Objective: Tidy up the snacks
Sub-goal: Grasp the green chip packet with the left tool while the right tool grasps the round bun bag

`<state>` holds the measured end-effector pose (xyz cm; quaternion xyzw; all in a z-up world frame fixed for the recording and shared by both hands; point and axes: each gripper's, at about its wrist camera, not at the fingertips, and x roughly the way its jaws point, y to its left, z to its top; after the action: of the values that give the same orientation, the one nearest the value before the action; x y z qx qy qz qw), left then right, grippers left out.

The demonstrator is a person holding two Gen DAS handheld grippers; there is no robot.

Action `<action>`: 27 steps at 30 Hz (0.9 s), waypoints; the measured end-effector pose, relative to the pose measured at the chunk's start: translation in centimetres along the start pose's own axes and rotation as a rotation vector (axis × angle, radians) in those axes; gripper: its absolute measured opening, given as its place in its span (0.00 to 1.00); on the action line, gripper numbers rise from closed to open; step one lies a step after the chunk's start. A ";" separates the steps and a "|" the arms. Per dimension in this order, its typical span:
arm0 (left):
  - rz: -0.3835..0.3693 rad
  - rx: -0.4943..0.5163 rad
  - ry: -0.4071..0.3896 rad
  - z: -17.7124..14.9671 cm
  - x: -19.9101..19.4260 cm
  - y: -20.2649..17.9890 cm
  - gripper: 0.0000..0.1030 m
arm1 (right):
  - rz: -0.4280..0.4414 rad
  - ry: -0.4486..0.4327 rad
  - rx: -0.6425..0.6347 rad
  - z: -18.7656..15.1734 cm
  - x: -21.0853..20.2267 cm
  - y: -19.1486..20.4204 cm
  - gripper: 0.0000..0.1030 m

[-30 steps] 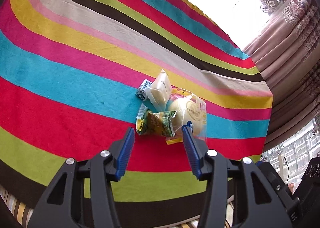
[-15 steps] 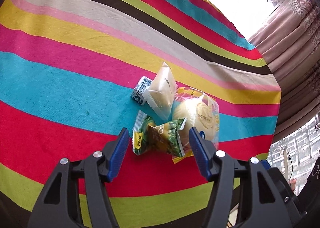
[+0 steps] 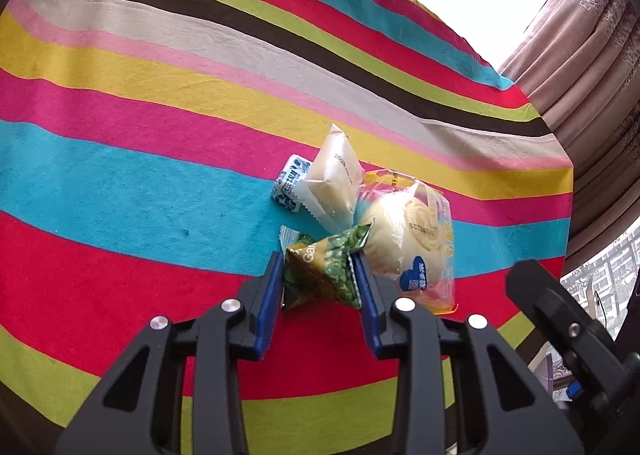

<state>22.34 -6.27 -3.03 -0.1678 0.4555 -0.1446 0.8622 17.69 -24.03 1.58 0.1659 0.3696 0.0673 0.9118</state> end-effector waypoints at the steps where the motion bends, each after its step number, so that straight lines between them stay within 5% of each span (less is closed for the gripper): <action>1: 0.000 -0.009 -0.006 -0.1 -0.1 0.2 0.34 | 0.003 0.008 -0.006 0.0 0.5 0.2 0.86; 11: 0.069 -0.099 -0.082 -0.4 -2.1 2.6 0.32 | 0.002 0.091 -0.048 0.4 4.8 1.7 0.86; 25: 0.088 -0.133 -0.120 -0.8 -3.4 3.2 0.32 | -0.120 0.183 -0.108 0.5 8.6 2.0 0.86; 27: 0.088 -0.131 -0.120 -0.8 -3.4 3.1 0.32 | -0.130 0.191 -0.106 0.4 8.9 1.7 0.79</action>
<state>20.09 -2.22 -2.23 -0.2122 0.4185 -0.0661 0.8806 24.35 -20.36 -3.30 0.0862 0.4608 0.0428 0.8823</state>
